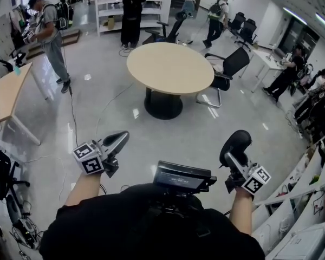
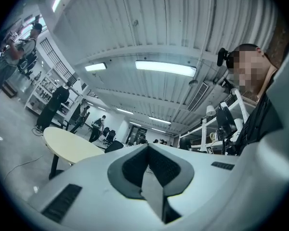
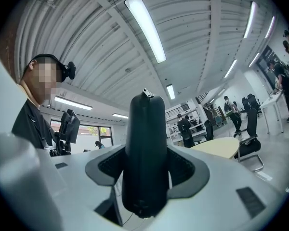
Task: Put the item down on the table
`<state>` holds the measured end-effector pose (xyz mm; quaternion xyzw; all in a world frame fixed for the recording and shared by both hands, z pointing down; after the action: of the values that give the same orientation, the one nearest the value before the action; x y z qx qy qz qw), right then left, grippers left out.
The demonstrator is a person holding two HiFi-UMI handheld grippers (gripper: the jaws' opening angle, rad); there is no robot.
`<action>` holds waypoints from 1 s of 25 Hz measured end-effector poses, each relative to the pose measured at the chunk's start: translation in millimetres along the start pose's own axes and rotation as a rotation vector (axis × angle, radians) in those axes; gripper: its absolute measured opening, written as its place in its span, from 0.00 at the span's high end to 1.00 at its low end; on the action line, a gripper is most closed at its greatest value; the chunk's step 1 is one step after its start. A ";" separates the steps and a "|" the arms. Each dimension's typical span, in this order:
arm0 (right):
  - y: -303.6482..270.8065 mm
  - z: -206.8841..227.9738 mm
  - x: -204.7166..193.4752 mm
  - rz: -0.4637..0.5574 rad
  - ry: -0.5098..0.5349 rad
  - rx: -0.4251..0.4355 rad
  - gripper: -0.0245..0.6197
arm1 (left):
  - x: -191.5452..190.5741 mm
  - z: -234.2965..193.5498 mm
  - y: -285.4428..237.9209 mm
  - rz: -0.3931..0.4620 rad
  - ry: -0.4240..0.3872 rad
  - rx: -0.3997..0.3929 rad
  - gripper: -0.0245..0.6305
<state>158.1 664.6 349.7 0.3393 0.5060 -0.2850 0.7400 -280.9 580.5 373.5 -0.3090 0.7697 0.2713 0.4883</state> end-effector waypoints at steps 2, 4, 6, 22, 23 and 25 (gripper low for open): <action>-30.1 7.3 -3.3 -0.004 0.002 -0.010 0.55 | 12.6 -29.5 -2.1 0.000 0.004 -0.009 0.96; -57.2 15.7 -7.6 -0.010 -0.001 -0.021 0.55 | 22.1 -58.0 -3.3 -0.001 0.006 -0.015 0.96; -80.6 24.7 -11.6 -0.018 -0.005 -0.026 0.55 | 29.2 -84.1 -5.6 0.000 0.014 -0.015 0.96; -131.3 184.6 -6.4 -0.036 -0.051 0.111 0.55 | 21.0 -139.1 -91.6 0.035 -0.002 0.139 0.96; -132.6 202.7 -3.2 -0.034 -0.057 0.126 0.55 | 20.9 -139.3 -102.6 0.047 -0.003 0.158 0.96; -133.4 236.7 7.0 -0.035 -0.068 0.157 0.55 | 18.8 -136.2 -125.6 0.062 0.003 0.194 0.96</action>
<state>189.8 396.0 375.5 0.3775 0.4626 -0.3478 0.7229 -273.7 395.4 392.9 -0.2366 0.8023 0.2100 0.5061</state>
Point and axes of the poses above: the fingertips, and each gripper's own axes: y backward along the fingers, z to its right, x out of its top, the point moved 5 cm from there along y, backward along the fingers, and after that the axes turned 13 degrees about x, right-handed, at the moved point
